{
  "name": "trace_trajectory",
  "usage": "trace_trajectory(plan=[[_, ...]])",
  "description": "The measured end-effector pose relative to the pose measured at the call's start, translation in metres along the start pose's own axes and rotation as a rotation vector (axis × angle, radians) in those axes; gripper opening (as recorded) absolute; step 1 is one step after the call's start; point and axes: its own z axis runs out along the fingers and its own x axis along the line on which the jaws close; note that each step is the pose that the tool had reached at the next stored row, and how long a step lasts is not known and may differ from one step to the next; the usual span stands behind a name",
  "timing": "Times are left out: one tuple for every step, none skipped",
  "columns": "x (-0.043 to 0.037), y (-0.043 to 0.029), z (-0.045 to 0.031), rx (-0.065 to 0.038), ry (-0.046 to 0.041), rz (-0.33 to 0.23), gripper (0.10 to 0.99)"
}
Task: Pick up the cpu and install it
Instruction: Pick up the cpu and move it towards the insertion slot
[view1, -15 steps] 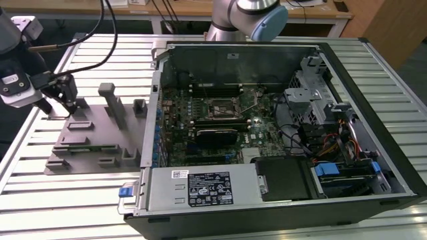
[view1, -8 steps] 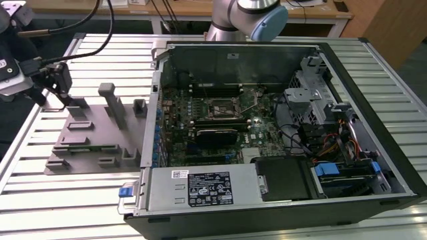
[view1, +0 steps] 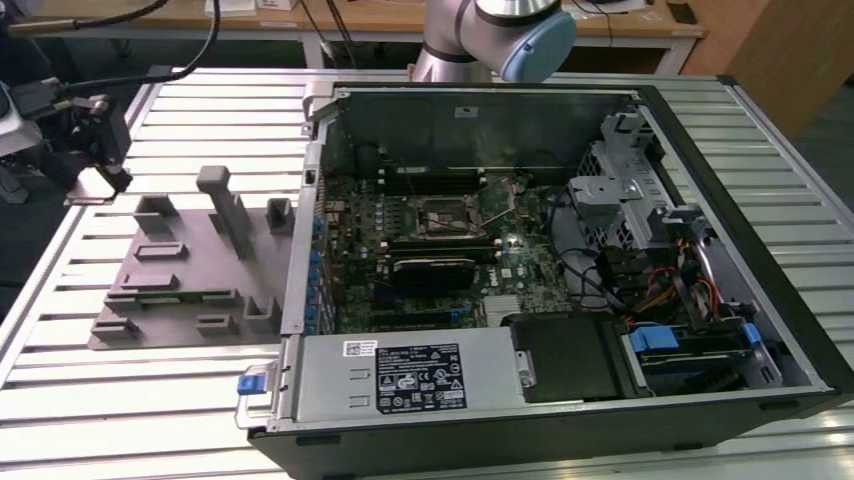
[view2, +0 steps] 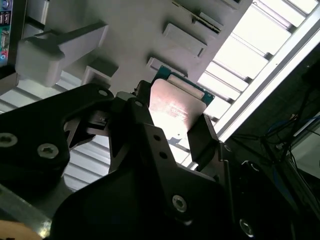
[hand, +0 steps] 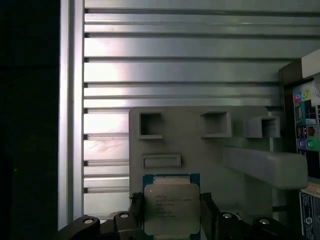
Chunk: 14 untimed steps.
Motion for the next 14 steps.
trace_trajectory(plan=[[-0.0002, 0.0003, -0.0037, 0.0, -0.0006, 0.0, 0.541], [-0.0004, 0.0005, -0.007, 0.0, -0.0012, 0.0, 0.541], [-0.0006, 0.0008, -0.0103, 0.0, -0.0018, 0.0, 0.541], [-0.0008, 0.001, -0.0137, 0.0, -0.0022, 0.0, 0.541], [-0.001, 0.0013, -0.0173, 0.0, -0.0025, 0.0, 0.541], [-0.0012, 0.0015, -0.0209, 0.0, -0.0029, 0.0, 0.541], [-0.0014, 0.0018, -0.0245, 0.0, -0.003, 0.0, 0.541], [-0.0016, 0.0021, -0.0282, 0.0, -0.0033, 0.0, 0.541], [-0.0018, 0.0023, -0.0318, 0.0, -0.0038, 0.0, 0.541], [-0.002, 0.0026, -0.0353, 0.0, -0.0042, 0.0, 0.541], [-0.0021, 0.0028, -0.0382, 0.0, -0.0044, 0.0, 0.541], [-0.0023, 0.003, -0.0412, 0.0, -0.0046, 0.0, 0.541], [-0.0025, 0.0032, -0.0442, 0.0, -0.005, 0.0, 0.541], [-0.0027, 0.0035, -0.0471, 0.0, -0.0053, 0.0, 0.541]])
